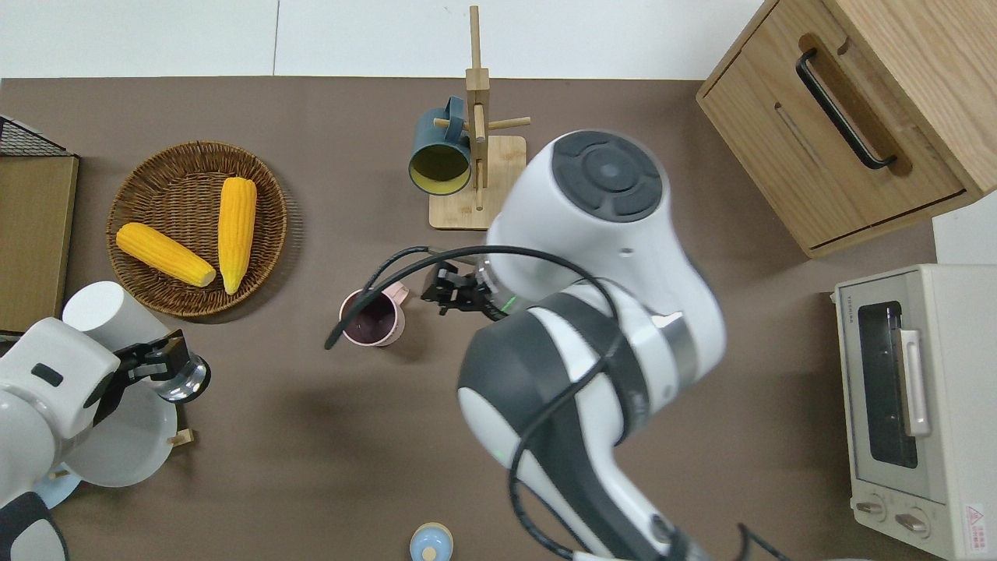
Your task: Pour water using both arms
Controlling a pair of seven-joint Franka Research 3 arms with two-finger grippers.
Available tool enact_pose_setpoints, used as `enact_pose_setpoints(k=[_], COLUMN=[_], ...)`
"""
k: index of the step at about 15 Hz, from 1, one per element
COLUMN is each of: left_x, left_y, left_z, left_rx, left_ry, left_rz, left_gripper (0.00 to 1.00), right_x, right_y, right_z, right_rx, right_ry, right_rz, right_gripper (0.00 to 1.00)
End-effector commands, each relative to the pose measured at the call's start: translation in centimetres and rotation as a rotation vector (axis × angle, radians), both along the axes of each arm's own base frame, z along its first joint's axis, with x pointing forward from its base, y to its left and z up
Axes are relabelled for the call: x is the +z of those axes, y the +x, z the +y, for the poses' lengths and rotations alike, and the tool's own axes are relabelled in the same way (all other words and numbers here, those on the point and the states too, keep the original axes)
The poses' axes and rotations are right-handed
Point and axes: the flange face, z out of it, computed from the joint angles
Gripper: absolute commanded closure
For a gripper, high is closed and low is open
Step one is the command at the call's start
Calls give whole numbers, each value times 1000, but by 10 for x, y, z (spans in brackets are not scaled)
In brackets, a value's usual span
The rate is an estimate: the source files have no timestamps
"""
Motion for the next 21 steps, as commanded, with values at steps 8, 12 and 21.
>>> enact_pose_setpoints(k=[8,12,21], left_x=[-17,-33,-75], left_y=[-20,-28,-40], left_z=[-79,-113,-182], left_rx=[-69,-105,-192], left_ry=[-29,-47,-144], left_rz=[9,29,60], left_gripper=[1000,1000,1000], right_x=[74,86,101], right_y=[7,5,1], right_z=[-221,-261,-335], right_rx=[271,357,401], right_ry=[-152,-211,-177], right_rz=[-37,-54,-74], right_gripper=[9,9,9])
